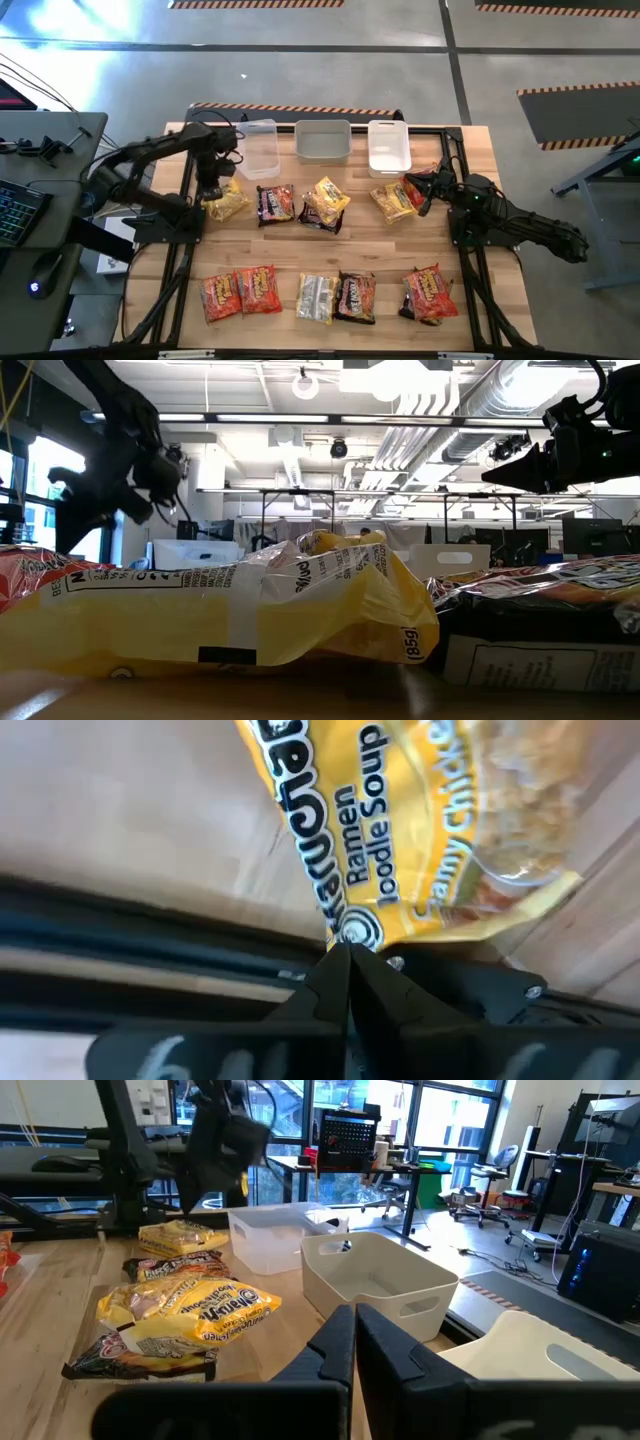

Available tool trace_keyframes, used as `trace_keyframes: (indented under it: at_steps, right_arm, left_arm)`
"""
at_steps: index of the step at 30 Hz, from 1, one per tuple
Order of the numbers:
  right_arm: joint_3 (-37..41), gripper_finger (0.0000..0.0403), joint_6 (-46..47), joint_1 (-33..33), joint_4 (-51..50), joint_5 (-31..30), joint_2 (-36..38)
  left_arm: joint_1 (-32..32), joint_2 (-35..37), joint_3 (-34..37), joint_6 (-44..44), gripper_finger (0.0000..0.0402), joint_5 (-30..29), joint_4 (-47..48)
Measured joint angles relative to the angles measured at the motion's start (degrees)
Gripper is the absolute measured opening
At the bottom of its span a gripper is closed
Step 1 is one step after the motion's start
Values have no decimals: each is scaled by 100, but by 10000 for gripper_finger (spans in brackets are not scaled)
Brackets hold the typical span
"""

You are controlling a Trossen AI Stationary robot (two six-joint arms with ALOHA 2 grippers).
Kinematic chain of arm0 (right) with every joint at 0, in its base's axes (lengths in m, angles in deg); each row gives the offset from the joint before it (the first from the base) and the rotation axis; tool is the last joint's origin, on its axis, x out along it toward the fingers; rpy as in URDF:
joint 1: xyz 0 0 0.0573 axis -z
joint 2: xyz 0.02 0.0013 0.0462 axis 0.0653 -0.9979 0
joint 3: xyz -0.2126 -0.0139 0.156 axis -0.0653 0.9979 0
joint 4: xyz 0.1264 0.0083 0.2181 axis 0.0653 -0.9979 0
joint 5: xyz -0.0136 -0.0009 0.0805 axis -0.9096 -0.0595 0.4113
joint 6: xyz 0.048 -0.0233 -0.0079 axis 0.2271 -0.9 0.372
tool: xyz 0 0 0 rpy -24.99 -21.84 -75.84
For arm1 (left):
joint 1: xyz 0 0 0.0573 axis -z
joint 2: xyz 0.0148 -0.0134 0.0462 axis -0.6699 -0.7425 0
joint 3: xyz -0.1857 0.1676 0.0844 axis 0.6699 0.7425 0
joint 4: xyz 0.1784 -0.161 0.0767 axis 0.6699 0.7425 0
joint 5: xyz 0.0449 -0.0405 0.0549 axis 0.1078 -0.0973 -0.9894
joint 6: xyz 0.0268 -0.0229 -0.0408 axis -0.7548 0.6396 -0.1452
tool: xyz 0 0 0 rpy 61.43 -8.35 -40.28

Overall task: Sort Maruchan noodles
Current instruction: Put the yellow noodle pack into the transparent bin

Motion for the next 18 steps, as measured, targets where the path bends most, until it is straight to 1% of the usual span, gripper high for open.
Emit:
trace_keyframes:
  at_steps: [4, 6, 8, 11, 14, 16, 18]
  right_arm:
    - [-1, 0, 0, 0, 0, 0, 0]
    - [-2, 0, 2, 0, 2, 0, 0]
    - [-2, 0, 0, 0, 0, 0, 1]
    - [-2, 0, 0, 0, 2, 0, 0]
    - [-1, 0, 0, 0, 1, 1, 0]
    - [0, 0, 0, 0, 0, 0, 0]
    - [-2, 0, 2, 0, 2, 0, 0]
  left_arm:
    - [7, 741, 0, 93, 0, 34, 12]
    - [7, 924, 0, 464, 0, 39, -32]
    - [7, 962, 0, 788, 5, 150, -122]
    - [7, 821, 0, 879, 29, 403, -293]
    - [8, 484, 0, 994, 68, 464, -553]
    - [-10, 185, 0, 1029, 99, 395, -571]
    - [-35, -127, 22, 1029, 130, 109, -571]
